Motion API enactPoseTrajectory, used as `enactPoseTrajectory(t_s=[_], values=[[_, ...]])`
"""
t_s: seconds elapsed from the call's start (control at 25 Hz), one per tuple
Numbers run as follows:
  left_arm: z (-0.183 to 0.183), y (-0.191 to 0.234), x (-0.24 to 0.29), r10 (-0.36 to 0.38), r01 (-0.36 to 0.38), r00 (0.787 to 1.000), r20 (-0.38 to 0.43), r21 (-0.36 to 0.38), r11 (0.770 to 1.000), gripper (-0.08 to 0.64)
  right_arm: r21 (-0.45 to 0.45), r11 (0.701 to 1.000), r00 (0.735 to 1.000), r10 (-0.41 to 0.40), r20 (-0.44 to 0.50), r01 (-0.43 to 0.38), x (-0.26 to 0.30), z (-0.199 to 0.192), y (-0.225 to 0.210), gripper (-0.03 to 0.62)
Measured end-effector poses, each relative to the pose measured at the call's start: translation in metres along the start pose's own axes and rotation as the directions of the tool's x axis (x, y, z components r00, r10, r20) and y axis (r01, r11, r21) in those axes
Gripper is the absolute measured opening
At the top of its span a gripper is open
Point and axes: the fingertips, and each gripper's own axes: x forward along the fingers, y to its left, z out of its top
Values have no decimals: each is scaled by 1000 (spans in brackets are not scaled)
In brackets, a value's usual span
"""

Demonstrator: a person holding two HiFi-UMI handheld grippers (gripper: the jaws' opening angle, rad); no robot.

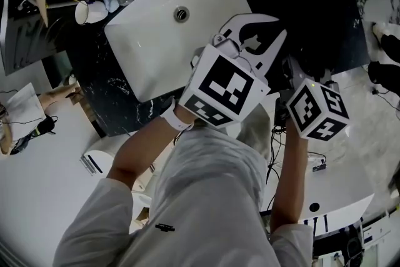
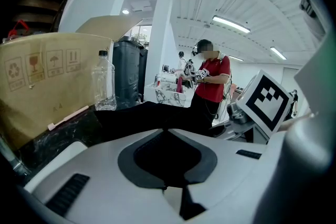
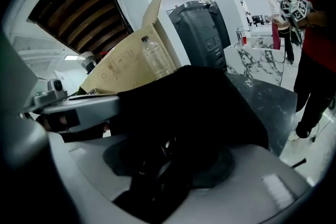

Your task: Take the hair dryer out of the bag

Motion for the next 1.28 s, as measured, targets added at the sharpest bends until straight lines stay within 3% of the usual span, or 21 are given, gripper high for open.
enactPoseTrajectory(t_s=[0.28, 0.52, 1.28], values=[[2, -7, -6, 11, -11, 1000, 7, 9, 1000, 26, 5, 1000, 1000, -1, 23, 1, -21, -9, 2, 232], [0, -12, -9, 24, -24, 1000, 8, 17, 1000, 26, 63, 996, 996, 52, 72, -56, -42, -19, 4, 227], [-1, -29, -17, 89, -90, 996, 16, 24, 996, 26, -2, 994, 994, 108, 1, -108, -102, -57, 1, 225]])
